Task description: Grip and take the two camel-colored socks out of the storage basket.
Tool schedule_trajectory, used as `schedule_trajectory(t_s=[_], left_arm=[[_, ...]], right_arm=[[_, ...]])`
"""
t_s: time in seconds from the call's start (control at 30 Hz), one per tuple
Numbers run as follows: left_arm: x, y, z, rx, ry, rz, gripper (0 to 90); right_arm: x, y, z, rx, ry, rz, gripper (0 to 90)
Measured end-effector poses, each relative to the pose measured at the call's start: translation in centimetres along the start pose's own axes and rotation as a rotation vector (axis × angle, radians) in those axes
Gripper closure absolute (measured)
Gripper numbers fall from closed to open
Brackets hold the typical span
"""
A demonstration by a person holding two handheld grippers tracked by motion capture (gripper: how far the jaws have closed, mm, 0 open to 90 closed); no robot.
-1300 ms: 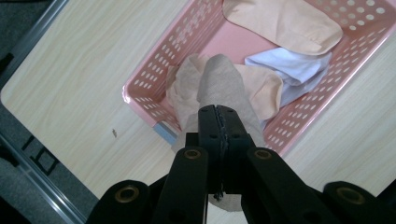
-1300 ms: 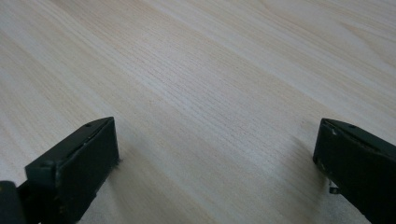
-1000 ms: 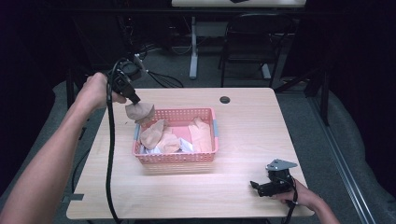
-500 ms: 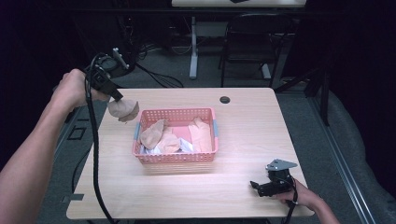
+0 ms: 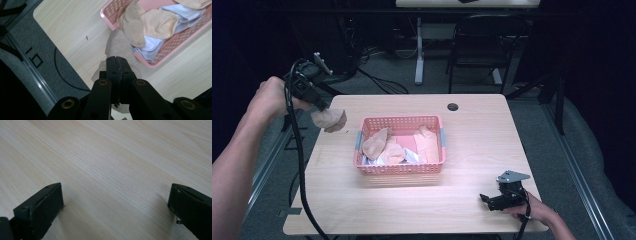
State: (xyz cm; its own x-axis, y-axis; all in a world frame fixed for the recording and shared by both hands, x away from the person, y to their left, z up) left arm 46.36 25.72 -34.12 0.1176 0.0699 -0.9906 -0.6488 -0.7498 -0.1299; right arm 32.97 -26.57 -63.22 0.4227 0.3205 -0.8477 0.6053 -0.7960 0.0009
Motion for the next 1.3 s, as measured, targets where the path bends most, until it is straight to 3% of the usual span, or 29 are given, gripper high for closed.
schedule_trajectory(t_s=[0.27, 0.63, 0.8, 1.3], left_arm=[[1.5, -1.3, 1.0, -0.041, -0.022, 0.014, 89.4], [6.0, -1.7, 1.8, -0.063, -0.056, 0.065, 89.4], [8.9, -1.9, 2.1, -0.072, -0.078, 0.093, 89.4], [13.9, -2.0, 2.5, -0.108, -0.078, 0.157, 89.3]], right_arm=[[0.0, 0.0, 0.0, 0.0, 0.0, 0.0, 0.0], [0.0, 0.0, 0.0, 0.0, -0.001, 0.0, 0.0], [0.0, 0.0, 0.0, 0.0, -0.001, 0.0, 0.0], [-0.1, 0.0, 0.0, -0.005, -0.007, 0.004, 0.0]])
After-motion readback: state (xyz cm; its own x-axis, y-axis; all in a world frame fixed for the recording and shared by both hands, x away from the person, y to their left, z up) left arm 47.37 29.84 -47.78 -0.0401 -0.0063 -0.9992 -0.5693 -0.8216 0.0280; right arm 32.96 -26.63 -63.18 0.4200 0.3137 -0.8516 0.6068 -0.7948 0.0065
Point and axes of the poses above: each handheld gripper's, and its own axes: x roughly forward along the jaws, z roughly out of its underside, y roughly to its right, the point moved 6 cm from there along x, roughly forward along the jaws, and after that the axes turned 13 degrees about -y, right-handed, at the moved point
